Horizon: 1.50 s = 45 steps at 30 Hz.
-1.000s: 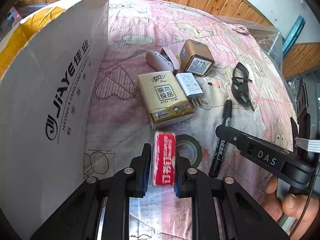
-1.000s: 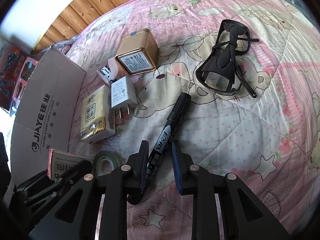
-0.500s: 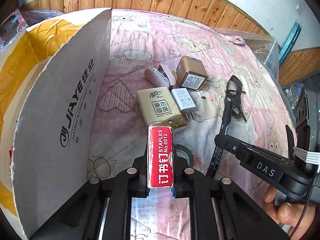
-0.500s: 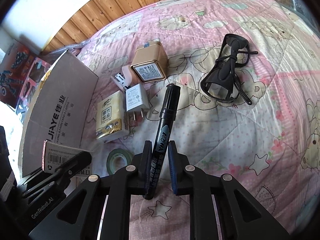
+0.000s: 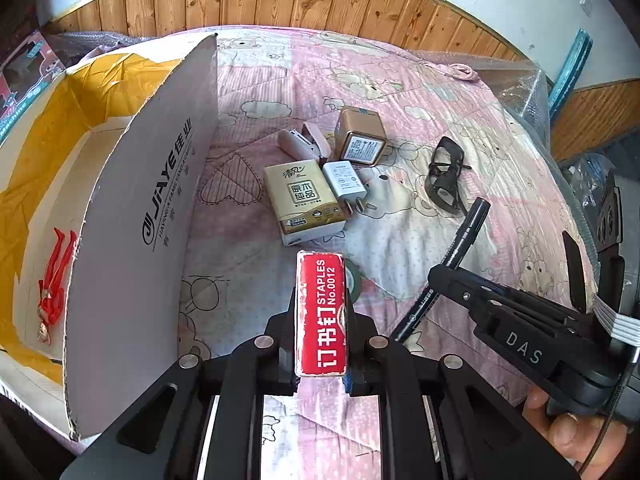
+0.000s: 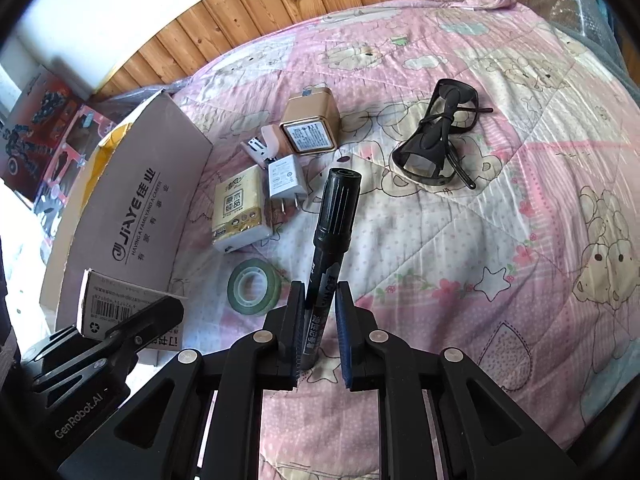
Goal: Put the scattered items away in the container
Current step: 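Lift the staples box and black marker off the quilt with both tools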
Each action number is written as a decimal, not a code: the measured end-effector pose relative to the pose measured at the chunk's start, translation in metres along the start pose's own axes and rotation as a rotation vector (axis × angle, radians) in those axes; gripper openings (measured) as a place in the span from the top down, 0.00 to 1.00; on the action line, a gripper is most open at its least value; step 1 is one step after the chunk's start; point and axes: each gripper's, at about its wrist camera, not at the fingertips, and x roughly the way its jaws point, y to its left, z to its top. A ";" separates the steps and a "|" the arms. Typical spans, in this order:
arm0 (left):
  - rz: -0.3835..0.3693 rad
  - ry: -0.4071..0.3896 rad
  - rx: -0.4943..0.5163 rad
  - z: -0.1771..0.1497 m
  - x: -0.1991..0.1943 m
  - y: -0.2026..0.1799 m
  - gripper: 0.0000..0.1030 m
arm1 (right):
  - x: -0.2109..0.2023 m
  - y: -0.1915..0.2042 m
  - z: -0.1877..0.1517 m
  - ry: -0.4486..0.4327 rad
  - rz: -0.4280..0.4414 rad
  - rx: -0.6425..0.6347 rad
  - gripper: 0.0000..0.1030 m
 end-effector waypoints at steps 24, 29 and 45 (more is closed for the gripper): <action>-0.035 -0.049 0.015 -0.015 -0.035 -0.014 0.86 | -0.044 0.015 -0.025 -0.054 0.029 -0.018 0.87; -0.044 -0.053 0.017 -0.017 -0.038 -0.015 0.86 | -0.046 0.020 -0.030 -0.049 0.030 -0.029 0.87; -0.060 -0.078 -0.001 -0.021 -0.053 -0.005 0.86 | -0.063 0.052 -0.034 -0.070 0.046 -0.096 0.87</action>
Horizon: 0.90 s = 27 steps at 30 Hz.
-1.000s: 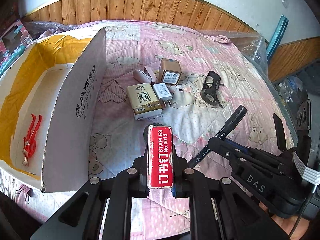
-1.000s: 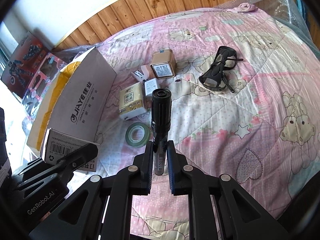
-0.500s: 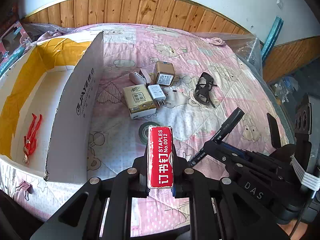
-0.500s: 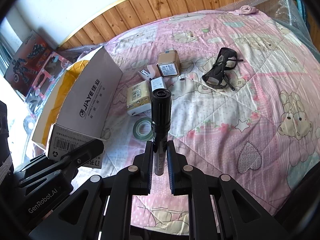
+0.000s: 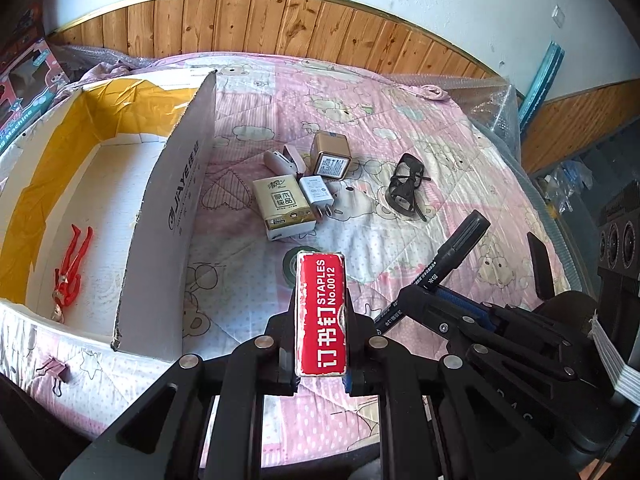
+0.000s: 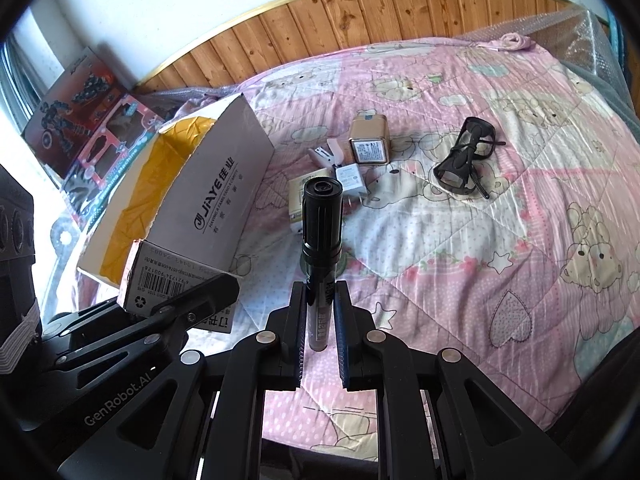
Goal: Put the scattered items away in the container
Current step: 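Lift the staples box and black marker off the quilt with both tools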
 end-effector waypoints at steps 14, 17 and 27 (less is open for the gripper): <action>-0.024 -0.024 -0.034 0.004 -0.012 0.014 0.85 | -0.004 0.020 0.003 -0.004 0.008 -0.034 0.87; -0.029 -0.030 -0.043 0.005 -0.014 0.019 0.86 | -0.006 0.025 0.004 -0.007 0.012 -0.042 0.87; -0.041 -0.041 -0.066 0.005 -0.021 0.029 0.85 | -0.010 0.041 0.007 -0.018 0.019 -0.077 0.87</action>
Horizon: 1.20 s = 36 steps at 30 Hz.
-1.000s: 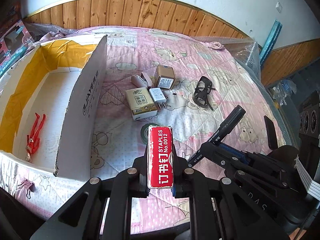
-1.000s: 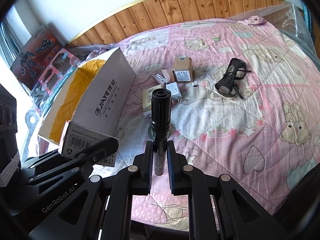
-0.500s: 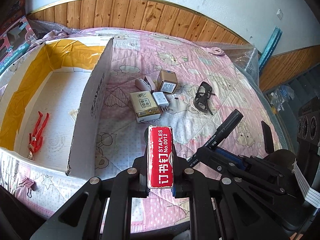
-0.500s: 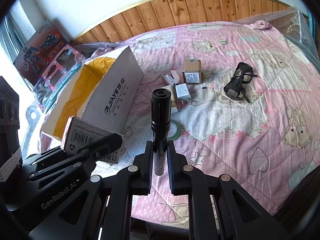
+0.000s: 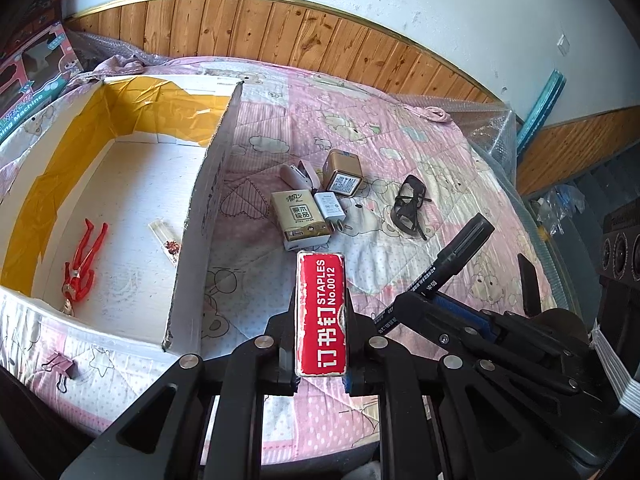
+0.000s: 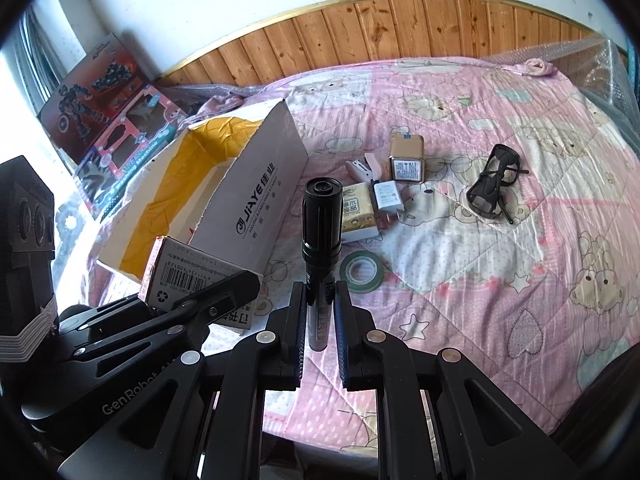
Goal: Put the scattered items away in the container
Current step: 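Lift the staples box and black marker off the quilt with both tools, then carry the staples box and marker over the cardboard box with both tools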
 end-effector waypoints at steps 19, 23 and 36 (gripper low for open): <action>-0.021 -0.045 -0.048 0.006 -0.021 0.018 0.86 | -0.007 0.030 0.008 -0.021 0.016 -0.061 0.87; -0.024 -0.058 -0.062 0.009 -0.027 0.023 0.86 | -0.008 0.037 0.010 -0.026 0.022 -0.077 0.87; -0.026 -0.088 -0.105 0.013 -0.040 0.042 0.86 | -0.010 0.062 0.017 -0.037 0.043 -0.119 0.87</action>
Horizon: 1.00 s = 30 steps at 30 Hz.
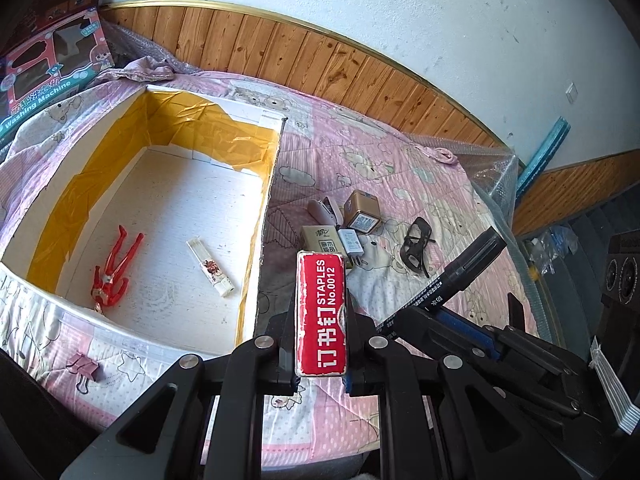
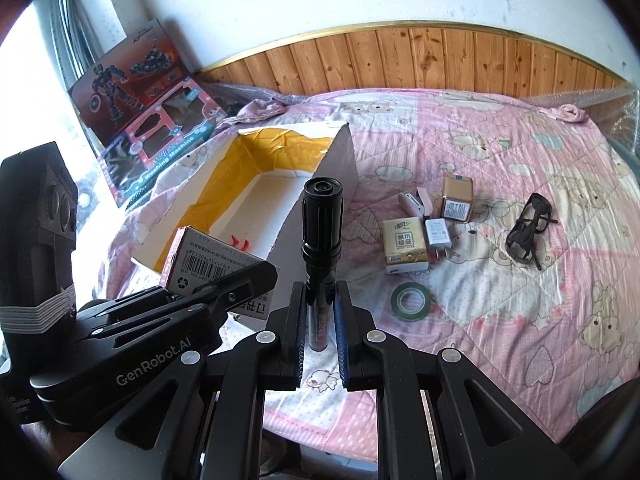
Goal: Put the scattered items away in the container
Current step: 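Carry the staples box and marker over the cardboard box with both tools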
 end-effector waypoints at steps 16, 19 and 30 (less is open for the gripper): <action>0.004 -0.037 -0.046 0.010 -0.016 0.022 0.86 | 0.002 0.023 0.010 -0.008 0.021 -0.044 0.87; 0.004 -0.044 -0.056 0.012 -0.019 0.026 0.86 | 0.003 0.029 0.013 -0.009 0.024 -0.054 0.87; 0.018 -0.067 -0.095 0.022 -0.027 0.048 0.86 | 0.010 0.048 0.026 -0.013 0.044 -0.091 0.87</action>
